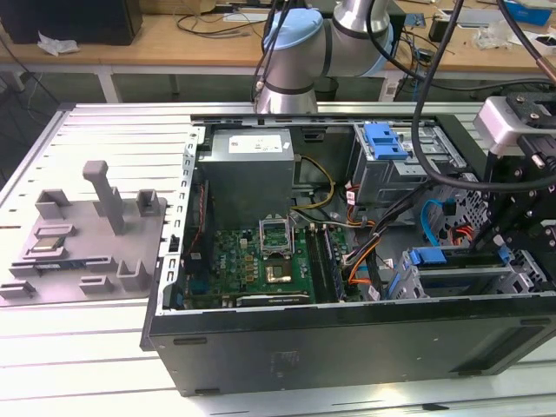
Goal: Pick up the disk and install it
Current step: 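Insert the first disk wire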
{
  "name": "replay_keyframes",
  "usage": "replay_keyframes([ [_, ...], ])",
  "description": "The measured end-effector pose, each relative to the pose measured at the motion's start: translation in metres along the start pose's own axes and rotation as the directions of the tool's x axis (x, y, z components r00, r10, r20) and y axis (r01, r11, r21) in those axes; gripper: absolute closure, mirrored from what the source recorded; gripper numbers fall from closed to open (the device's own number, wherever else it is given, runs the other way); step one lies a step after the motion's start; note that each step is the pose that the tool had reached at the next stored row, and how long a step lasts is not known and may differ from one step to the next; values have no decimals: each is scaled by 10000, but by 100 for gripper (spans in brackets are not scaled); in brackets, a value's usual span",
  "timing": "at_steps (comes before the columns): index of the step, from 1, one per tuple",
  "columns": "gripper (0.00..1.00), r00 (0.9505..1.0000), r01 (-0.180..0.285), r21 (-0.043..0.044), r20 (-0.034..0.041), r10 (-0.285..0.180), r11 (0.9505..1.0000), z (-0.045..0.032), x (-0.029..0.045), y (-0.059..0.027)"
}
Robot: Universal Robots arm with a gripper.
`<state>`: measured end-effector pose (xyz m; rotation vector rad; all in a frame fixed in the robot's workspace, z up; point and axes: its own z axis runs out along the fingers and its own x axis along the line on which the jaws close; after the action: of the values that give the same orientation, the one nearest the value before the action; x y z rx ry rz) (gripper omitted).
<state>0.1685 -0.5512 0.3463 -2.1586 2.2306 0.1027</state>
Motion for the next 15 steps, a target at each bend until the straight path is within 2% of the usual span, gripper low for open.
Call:
replay_keyframes([
  [15, 84, 10000, 0, 0, -1, 0, 10000, 2, -6, 0],
])
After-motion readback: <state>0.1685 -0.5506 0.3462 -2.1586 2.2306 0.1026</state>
